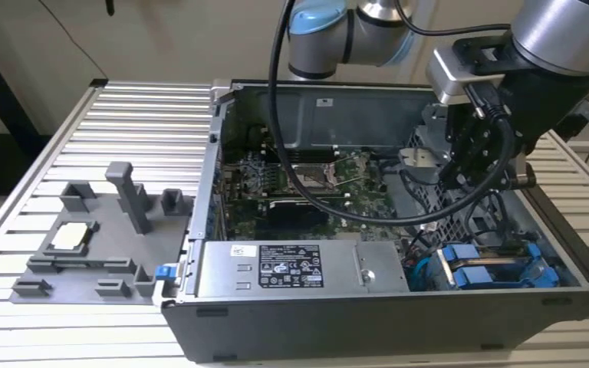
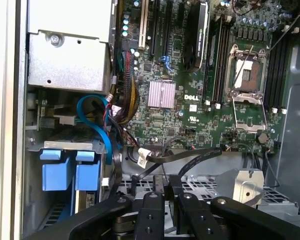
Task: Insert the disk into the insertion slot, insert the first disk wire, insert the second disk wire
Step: 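Insert the second disk wire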
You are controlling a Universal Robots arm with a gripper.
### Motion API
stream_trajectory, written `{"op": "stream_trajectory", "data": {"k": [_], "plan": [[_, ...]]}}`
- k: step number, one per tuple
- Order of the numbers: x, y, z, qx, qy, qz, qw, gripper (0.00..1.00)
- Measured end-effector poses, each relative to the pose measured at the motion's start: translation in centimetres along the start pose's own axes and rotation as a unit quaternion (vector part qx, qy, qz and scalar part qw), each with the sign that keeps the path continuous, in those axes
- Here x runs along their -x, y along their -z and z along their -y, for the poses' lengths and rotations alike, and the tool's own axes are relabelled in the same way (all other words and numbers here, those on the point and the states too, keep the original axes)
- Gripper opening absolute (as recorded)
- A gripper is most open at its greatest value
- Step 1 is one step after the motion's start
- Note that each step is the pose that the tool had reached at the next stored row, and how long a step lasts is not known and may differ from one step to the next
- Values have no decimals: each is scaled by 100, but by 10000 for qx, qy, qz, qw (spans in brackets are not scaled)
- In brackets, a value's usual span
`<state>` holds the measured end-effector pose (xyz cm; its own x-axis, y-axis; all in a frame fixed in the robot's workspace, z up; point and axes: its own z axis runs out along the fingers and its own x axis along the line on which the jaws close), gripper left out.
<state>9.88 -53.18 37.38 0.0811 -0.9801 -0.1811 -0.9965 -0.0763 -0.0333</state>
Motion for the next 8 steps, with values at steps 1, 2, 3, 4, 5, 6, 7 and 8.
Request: {"op": "stream_trajectory", "data": {"k": [1, 2, 3, 4, 5, 6, 7, 8], "plan": [[0, 0, 0, 0, 0, 0, 10000, 16], [0, 0, 0, 0, 0, 1, 10000, 16], [0, 0, 0, 0, 0, 0, 10000, 16], [0, 0, 0, 0, 0, 1, 10000, 16], [-1, 0, 0, 0, 0, 0, 10000, 16], [-5, 1, 1, 0, 0, 0, 10000, 16], [-9, 1, 4, 1, 0, 1, 10000, 16], [-14, 2, 7, 0, 0, 0, 10000, 16]]}}
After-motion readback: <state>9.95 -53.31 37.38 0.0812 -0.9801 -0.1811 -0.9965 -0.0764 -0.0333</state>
